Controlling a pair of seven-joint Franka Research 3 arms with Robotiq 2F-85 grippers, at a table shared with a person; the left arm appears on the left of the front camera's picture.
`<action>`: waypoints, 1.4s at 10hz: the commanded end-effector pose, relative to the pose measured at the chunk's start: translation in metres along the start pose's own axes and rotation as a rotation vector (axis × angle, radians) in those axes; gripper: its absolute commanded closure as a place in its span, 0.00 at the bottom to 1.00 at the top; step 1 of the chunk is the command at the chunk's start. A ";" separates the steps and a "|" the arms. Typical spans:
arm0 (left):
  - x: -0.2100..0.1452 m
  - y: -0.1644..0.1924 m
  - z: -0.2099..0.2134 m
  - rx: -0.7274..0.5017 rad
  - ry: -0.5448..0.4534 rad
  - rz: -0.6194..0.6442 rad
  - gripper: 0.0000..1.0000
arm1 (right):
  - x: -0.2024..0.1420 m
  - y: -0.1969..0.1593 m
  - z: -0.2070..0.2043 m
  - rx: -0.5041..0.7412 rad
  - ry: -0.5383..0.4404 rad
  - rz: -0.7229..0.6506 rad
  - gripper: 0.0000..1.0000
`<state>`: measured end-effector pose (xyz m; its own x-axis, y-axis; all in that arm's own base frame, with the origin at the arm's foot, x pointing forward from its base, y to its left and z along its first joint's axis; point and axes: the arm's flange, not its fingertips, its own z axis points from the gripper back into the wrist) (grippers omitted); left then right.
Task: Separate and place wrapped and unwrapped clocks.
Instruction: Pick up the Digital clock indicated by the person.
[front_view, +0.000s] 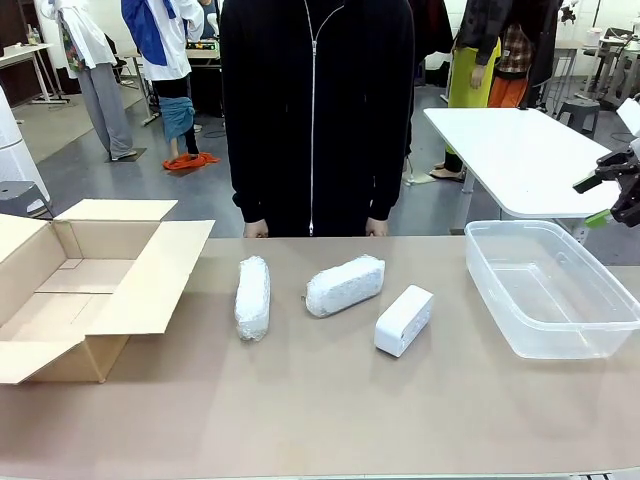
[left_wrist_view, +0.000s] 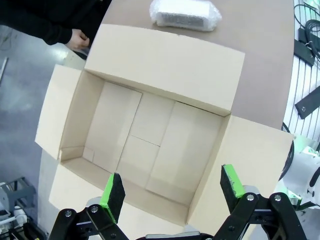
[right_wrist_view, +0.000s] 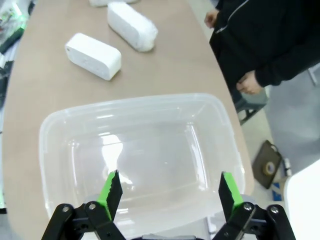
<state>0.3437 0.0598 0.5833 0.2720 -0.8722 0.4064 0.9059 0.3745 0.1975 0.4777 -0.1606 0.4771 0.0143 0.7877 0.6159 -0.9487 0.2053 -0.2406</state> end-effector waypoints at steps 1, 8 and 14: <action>0.001 -0.002 0.009 0.006 -0.037 -0.027 0.00 | 0.004 0.010 -0.009 0.002 0.019 0.000 0.00; -0.003 -0.009 0.011 -0.019 -0.187 -0.113 0.00 | 0.012 0.015 -0.017 0.012 0.004 -0.012 0.00; -0.001 -0.006 0.012 -0.011 -0.142 -0.099 0.00 | 0.008 0.009 -0.016 0.030 0.002 0.009 0.00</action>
<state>0.3336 0.0605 0.5936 0.1413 -0.8508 0.5062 0.9267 0.2935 0.2346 0.4741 -0.1436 0.4695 0.0047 0.7905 0.6124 -0.9571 0.1809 -0.2262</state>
